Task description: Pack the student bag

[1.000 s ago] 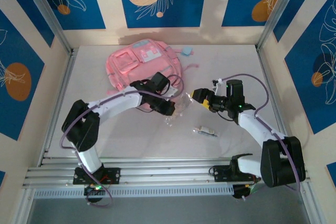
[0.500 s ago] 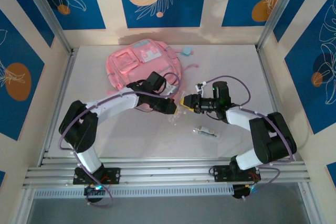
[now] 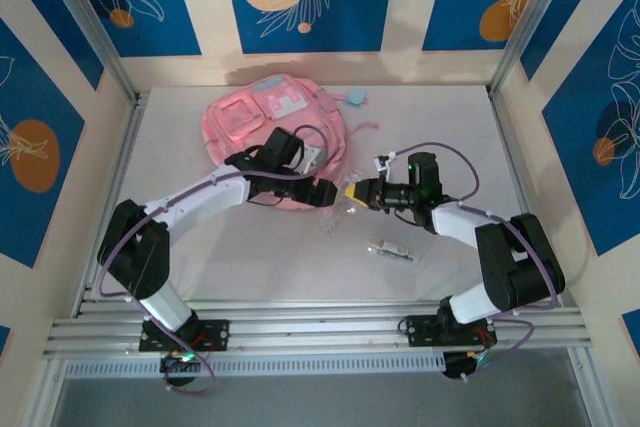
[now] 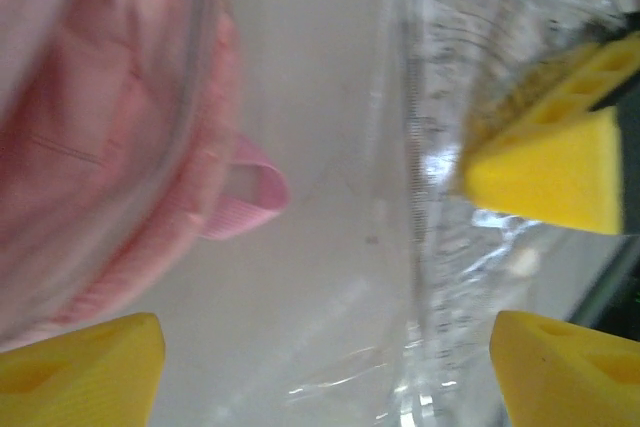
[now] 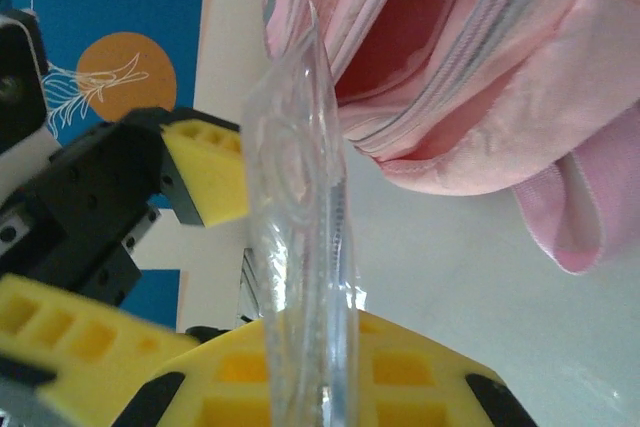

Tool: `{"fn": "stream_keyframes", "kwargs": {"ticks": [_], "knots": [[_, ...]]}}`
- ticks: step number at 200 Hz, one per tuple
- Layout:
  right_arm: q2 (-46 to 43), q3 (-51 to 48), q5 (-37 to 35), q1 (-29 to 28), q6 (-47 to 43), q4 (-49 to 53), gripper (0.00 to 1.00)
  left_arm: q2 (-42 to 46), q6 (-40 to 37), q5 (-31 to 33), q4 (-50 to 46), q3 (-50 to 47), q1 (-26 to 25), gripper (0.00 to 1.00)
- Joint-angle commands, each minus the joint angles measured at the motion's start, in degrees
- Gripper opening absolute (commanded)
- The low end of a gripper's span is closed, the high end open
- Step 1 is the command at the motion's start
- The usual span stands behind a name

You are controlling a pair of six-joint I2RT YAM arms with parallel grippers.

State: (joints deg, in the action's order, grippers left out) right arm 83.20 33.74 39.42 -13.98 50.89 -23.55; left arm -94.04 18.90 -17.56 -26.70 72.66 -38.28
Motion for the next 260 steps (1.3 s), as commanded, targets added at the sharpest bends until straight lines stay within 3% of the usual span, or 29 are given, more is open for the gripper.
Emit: {"fn": "stream_keyframes", "kwargs": {"ticks": [1, 29, 54, 103, 164, 200, 217, 232, 260], "knots": [[-3.59, 1.74, -0.51, 3.01, -3.16, 7.07, 0.0, 1.05, -7.48, 11.14, -3.15, 4.56, 0.44, 0.84], [-6.99, 1.81, -1.35, 6.05, -5.26, 13.18, 0.0, -1.78, -15.0, 24.8, -4.98, 8.4, 0.49, 0.83], [-9.03, 1.23, -2.13, 7.31, -5.5, 15.37, 0.0, -4.8, -19.86, 32.3, -4.5, 10.54, 0.5, 0.83], [-9.12, -0.11, -2.83, 7.72, -3.18, 13.33, 0.0, -9.85, -25.72, 37.38, -0.61, 11.13, -0.98, 0.85], [-7.64, -0.43, -2.9, 7.66, -1.59, 11.5, 0.0, -14.94, -27.6, 36.76, 0.22, 13.02, -1.76, 0.88], [-7.69, -0.17, -2.86, 7.66, -1.2, 11.07, 0.0, -17.34, -31.34, 46.47, 5.43, 11.24, -2.04, 0.86], [-7.5, -0.2, -2.6, 7.56, -0.87, 10.58, 0.0, -17.73, -33.39, 51.37, 8.88, 10.37, -1.98, 0.73], [-7.27, -0.16, -2.67, 7.25, -0.34, 9.96, 0.0, -17.26, -34.11, 51.94, 10.39, 10.11, -1.87, 0.49], [-6.47, 0.15, -3.74, 6.23, 1.51, 7.77, 0.0, -14.96, -32.86, 46.55, 7.53, 11.5, -1.87, 0.05]]}}
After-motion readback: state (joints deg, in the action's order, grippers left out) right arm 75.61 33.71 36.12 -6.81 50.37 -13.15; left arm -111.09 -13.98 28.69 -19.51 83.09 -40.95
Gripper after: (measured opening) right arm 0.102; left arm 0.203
